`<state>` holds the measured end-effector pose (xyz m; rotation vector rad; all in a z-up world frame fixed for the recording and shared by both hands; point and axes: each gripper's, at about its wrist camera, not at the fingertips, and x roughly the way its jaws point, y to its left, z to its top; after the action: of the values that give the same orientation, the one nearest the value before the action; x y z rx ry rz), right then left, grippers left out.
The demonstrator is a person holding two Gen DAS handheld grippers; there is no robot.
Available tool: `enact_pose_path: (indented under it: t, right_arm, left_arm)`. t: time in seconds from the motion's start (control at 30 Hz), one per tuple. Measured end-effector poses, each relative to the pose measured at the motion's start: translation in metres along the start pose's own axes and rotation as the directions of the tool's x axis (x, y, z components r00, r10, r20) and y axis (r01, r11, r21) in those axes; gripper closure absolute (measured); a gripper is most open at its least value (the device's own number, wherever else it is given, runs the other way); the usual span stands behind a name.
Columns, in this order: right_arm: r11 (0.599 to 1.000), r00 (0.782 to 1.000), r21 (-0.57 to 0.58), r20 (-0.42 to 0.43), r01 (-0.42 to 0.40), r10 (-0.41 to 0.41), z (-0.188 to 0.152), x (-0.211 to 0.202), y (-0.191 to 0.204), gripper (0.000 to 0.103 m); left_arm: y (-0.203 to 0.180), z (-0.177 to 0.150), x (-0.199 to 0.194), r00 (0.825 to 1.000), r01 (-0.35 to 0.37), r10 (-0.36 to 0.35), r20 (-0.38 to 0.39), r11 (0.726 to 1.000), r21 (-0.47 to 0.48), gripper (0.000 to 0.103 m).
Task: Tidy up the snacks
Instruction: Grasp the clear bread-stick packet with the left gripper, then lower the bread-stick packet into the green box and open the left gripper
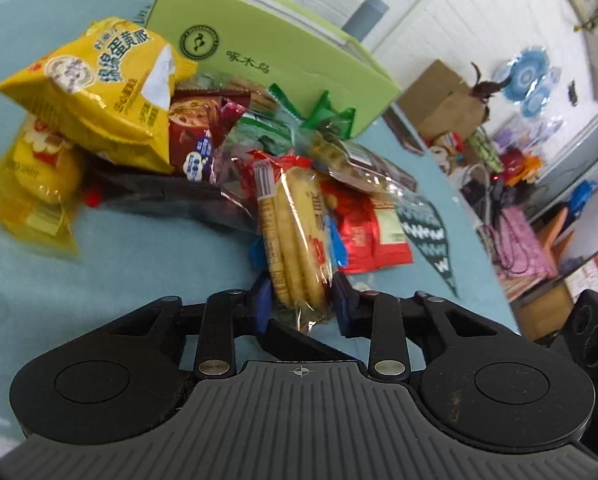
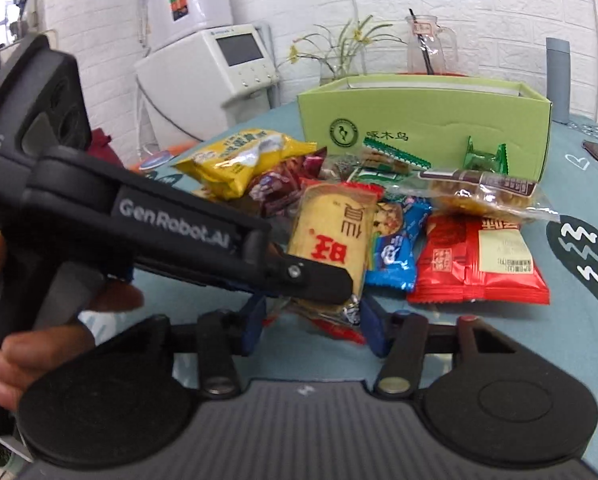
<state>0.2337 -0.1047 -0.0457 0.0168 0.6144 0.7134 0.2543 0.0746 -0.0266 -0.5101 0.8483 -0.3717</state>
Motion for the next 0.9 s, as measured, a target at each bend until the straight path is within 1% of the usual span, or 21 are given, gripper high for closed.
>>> enact_pose_path:
  t: [0.1,0.2,0.3,0.4,0.5,0.6,0.77,0.83,0.9]
  right_arm:
    - [1.000,0.999,-0.012,0.035,-0.004,0.004,0.004,-0.014,0.004,0.047]
    - [1.000,0.997,-0.024,0.072,0.000,0.002,0.019,-0.019,0.002,0.046]
    - [0.998,0.994,-0.054,0.105,0.014,-0.008,0.041,-0.019,-0.005,0.045]
    - [0.996,0.992,-0.084,0.124,0.029,-0.019,0.066,-0.012,-0.017,0.044]
    - [0.991,0.990,-0.120,0.135,0.056,-0.039,0.097,0.002,-0.034,0.043]
    - [0.989,0.989,-0.127,0.139,0.075,-0.057,0.130,0.022,-0.058,0.042]
    - [0.982,0.987,-0.146,0.130,0.118,-0.099,0.178,0.063,-0.097,0.042]
    - [0.980,0.985,-0.151,0.132,0.131,-0.111,0.192,0.081,-0.111,0.041]
    - [0.983,0.988,-0.137,0.112,0.122,-0.107,0.202,0.100,-0.127,0.041]
  left_arm:
    - [-0.008,0.000,-0.013,0.999,0.029,-0.030,0.023,1.000,0.008,0.100]
    - [-0.023,0.012,-0.022,0.998,0.019,-0.022,0.063,0.998,0.055,0.099]
    - [-0.035,0.033,-0.023,0.996,0.018,-0.027,0.087,0.995,0.094,0.098]
    - [-0.044,0.065,-0.016,0.995,0.018,-0.029,0.098,0.993,0.113,0.098]
    - [-0.054,0.102,-0.002,0.994,0.000,-0.017,0.112,0.989,0.148,0.097]
    - [-0.060,0.138,0.018,0.990,-0.020,-0.006,0.140,0.982,0.187,0.095]
    - [-0.056,0.198,0.061,0.988,-0.039,0.009,0.155,0.981,0.192,0.094]
    - [-0.056,0.216,0.077,0.986,-0.059,0.026,0.163,0.977,0.206,0.093]
    - [-0.054,0.233,0.096,0.984,-0.108,0.073,0.163,0.969,0.222,0.091]
